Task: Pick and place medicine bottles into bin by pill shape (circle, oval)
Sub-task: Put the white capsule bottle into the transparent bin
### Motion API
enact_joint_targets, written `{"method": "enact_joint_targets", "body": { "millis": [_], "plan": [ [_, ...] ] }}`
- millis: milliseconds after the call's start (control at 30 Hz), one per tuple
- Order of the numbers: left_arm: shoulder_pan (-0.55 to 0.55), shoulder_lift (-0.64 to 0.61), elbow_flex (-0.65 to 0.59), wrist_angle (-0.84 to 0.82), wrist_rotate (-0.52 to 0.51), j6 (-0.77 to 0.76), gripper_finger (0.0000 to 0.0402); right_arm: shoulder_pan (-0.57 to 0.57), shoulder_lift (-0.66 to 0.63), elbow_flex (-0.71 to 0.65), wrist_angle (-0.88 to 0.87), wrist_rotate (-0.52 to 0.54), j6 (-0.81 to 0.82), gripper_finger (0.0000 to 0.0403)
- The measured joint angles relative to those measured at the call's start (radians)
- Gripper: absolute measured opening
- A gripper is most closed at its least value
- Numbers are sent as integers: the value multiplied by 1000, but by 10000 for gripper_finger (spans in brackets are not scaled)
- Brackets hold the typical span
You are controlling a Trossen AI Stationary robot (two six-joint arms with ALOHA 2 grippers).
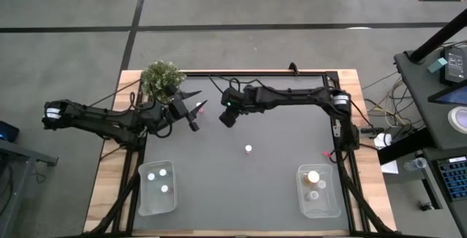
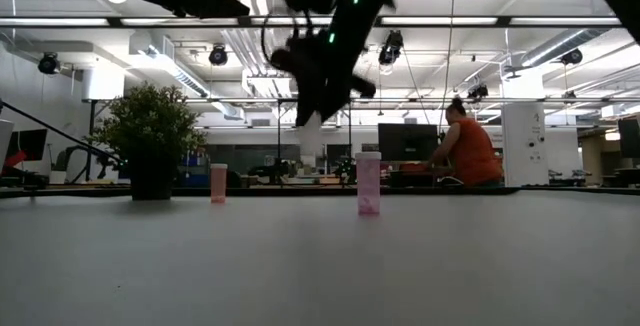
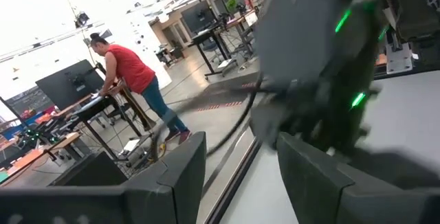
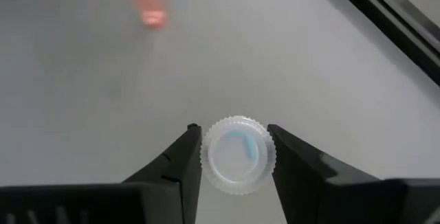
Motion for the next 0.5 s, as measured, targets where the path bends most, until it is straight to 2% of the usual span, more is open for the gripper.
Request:
{"method": "enact_joint_targets", "body": {
  "millis": [233,500],
  "plan": [
    [0,0,0,0,2,-2,162,137,-184,-39,-163,-8,102,139],
    [0,1,0,-1,3,-5,162,355,-385,-90,-337,-25,367,140]
  ]
}}
